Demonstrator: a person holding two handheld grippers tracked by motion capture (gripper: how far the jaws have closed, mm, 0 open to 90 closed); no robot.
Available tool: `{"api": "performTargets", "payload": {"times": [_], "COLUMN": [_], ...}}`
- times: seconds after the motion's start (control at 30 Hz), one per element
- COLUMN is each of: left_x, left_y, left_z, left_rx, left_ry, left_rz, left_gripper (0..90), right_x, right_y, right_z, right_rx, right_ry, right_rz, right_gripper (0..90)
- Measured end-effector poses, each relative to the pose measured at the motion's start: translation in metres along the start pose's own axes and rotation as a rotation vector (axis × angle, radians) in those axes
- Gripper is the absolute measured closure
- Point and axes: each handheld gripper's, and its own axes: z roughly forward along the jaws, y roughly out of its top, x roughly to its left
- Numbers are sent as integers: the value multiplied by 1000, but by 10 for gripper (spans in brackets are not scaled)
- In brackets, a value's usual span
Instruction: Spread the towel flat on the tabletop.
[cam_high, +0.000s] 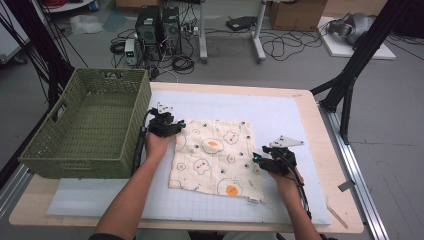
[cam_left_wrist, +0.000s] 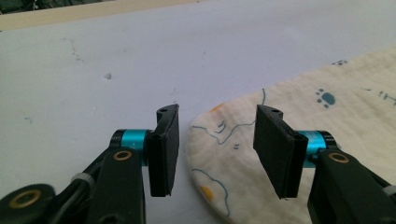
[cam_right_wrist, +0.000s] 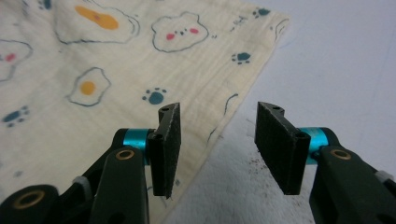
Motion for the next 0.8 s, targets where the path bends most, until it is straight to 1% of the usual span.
{"api": "performTargets", "payload": {"times": [0.07,0.1,0.13,0.17,0.2,0.23,0.27,0.3,0.33,0.4,0.43,0.53,0.6,0.63,0.7,0.8], "left_x": [-2,-2,-3,-4,-6,-8,-9,-11,-13,-17,-19,-23,-25,-26,-29,-33], "left_y": [2,2,3,3,3,4,4,4,5,6,7,7,5,4,0,-8], "left_z": [-3,-5,-6,-7,-8,-9,-10,-11,-12,-16,-19,-30,-37,-40,-46,-54], "left_rx": [-9,-7,-6,-1,4,15,21,28,32,29,18,-34,-49,-57,-71,-64], "left_ry": [-7,-17,-26,-37,-48,-55,-66,-75,-84,-103,-113,-123,-134,-138,-149,-169], "left_rz": [-7,-7,-9,-5,1,16,24,29,33,41,45,64,68,73,82,107], "left_gripper": [478,471,465,457,456,454,453,452,450,442,443,452,451,451,451,448], "right_x": [0,1,1,2,3,4,2,-1,-4,-9,-10,-9,-8,-7,-5,-4], "right_y": [-1,-1,-1,0,1,1,1,1,0,-2,-2,-1,0,0,-1,-2], "right_z": [9,12,12,12,12,11,11,10,9,8,7,2,-3,-5,-8,-14], "right_rx": [26,39,33,33,36,44,48,47,40,34,31,7,-19,-24,-29,-43], "right_ry": [25,29,44,41,13,-46,-92,-124,-143,-122,-122,-108,-92,-91,-99,-100], "right_rz": [12,9,-6,-30,-61,-99,-120,-112,-96,-43,-40,-42,-40,-40,-48,-37], "right_gripper": [574,614,752,797,854,860,862,861,852,786,740,673,634,619,580,510]}}
